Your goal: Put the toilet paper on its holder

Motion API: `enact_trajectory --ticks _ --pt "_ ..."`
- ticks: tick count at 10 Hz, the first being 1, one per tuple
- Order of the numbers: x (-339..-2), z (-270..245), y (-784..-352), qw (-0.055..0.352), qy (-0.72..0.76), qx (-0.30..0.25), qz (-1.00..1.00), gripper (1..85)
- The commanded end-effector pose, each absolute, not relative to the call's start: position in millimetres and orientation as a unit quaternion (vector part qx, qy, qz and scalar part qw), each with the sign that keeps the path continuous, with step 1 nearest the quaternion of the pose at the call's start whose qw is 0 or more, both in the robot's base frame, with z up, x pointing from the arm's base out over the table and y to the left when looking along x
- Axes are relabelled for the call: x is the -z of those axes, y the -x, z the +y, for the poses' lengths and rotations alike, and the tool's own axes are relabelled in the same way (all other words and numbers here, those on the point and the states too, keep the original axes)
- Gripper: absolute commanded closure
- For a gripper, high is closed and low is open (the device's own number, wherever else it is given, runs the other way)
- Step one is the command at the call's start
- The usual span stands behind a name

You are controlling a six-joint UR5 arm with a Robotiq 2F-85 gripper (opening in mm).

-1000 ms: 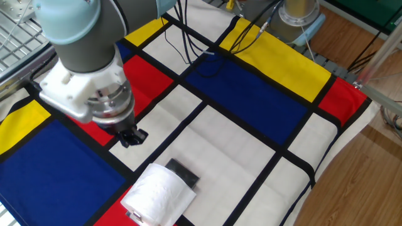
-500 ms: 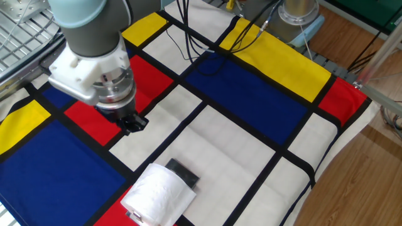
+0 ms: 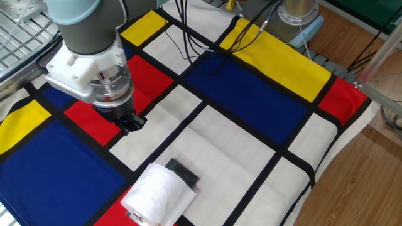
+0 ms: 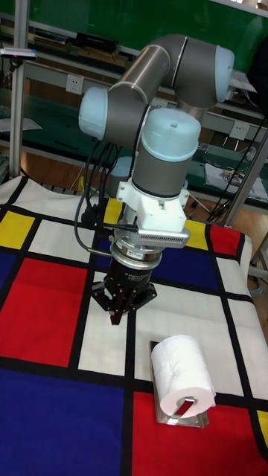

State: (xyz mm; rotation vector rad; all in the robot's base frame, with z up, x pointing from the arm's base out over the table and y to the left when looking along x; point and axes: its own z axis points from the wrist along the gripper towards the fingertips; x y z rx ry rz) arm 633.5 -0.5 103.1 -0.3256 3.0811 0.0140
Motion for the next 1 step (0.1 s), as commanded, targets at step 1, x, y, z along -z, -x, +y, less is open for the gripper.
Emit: enact_trajectory --ticks 1 --pt "-104.6 1.8 -635.7 0.023 0.101 -0.013 0.995 84.3"
